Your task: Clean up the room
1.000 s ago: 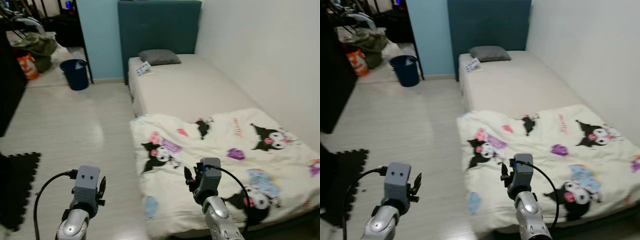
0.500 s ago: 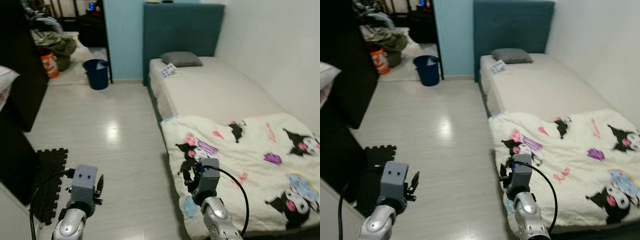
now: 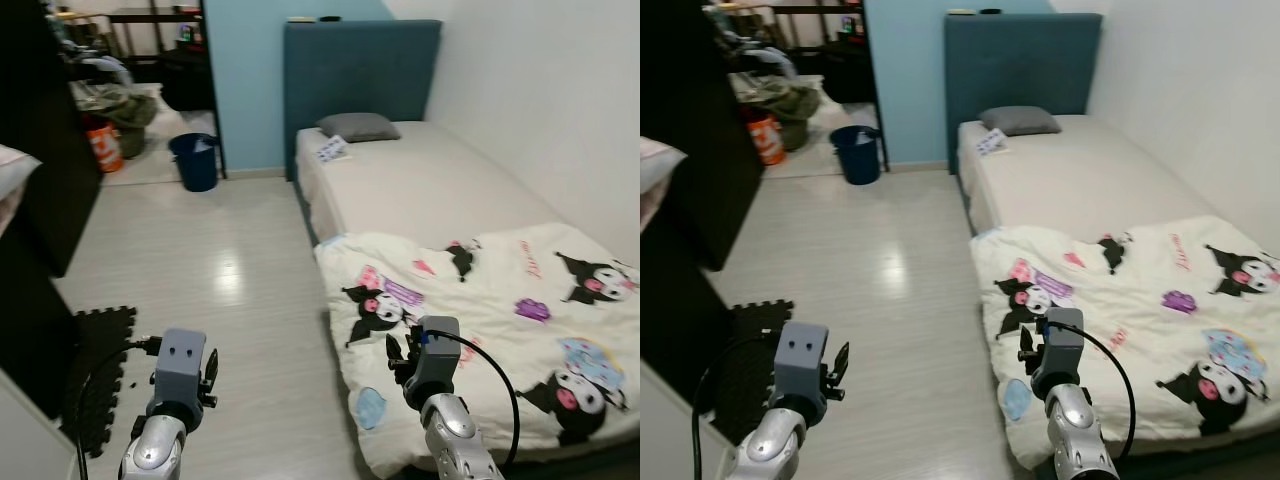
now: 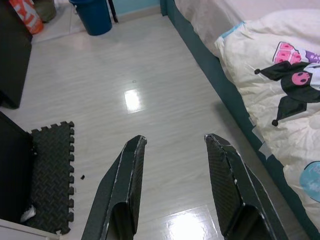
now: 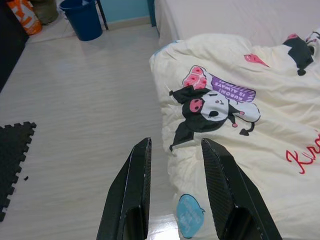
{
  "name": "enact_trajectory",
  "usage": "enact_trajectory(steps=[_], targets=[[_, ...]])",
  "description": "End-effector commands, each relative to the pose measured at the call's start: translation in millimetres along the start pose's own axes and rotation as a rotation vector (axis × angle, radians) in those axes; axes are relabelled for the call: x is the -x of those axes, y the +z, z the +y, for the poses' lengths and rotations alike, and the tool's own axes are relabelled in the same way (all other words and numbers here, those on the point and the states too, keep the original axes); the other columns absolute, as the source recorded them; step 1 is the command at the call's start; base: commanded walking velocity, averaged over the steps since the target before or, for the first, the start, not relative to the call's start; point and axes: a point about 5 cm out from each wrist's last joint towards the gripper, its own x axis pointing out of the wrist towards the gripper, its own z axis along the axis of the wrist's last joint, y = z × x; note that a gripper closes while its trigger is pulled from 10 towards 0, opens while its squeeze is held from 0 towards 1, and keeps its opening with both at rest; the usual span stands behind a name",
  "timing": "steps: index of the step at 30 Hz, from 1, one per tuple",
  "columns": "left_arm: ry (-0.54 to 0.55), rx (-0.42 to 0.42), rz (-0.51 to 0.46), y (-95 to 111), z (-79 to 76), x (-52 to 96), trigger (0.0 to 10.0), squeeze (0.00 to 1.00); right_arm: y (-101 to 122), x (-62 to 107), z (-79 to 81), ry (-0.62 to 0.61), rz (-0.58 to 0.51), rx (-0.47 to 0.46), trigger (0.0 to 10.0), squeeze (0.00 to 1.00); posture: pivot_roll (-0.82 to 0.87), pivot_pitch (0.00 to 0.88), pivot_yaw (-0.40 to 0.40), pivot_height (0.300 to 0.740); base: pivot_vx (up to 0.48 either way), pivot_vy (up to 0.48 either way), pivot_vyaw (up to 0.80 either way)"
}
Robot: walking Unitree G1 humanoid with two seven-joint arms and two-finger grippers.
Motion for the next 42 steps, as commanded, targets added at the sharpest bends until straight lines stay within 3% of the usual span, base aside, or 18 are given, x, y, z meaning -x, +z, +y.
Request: enact_trajectory(steps=[1, 7, 19, 27, 42], targets=[[0.026, 0.011, 0.048, -9, 6.4, 1.7, 10.0, 0.0, -1, -2.0, 9.7, 0.042, 0.008, 0.024, 10.0, 0.0, 0.01, 0.092, -0.04, 0.74, 0.0, 0.0, 0.0], [0.031, 0.019, 0.049, -8, 7.4, 1.7, 10.0, 0.0, 0, -2.1, 15.5, 0.076, 0.003, 0.064, 10.0, 0.0, 0.01, 0.094, -0.041, 0.74, 0.0, 0.0, 0.67], [0.029, 0.064, 0.006, 1, -1.4, -2.3, 10.0, 0.0, 5, -3.0, 12.6, 0.073, -0.032, 0.012, 10.0, 0.0, 0.0, 0.094, -0.043, 0.74, 0.0, 0.0, 0.74], [0.03, 0.116, -0.023, 5, -5.3, -1.5, 10.0, 0.0, 5, -3.3, 8.4, 0.062, -0.021, 0.009, 10.0, 0.0, 0.0, 0.09, -0.051, 0.74, 0.073, 0.0, 0.0], [0.023, 0.125, -0.027, 5, -4.3, -0.4, 10.0, 0.0, 5, -3.9, 8.8, 0.068, -0.021, 0.011, 10.0, 0.0, 0.0, 0.082, -0.055, 0.74, 0.316, 0.0, 0.0]])
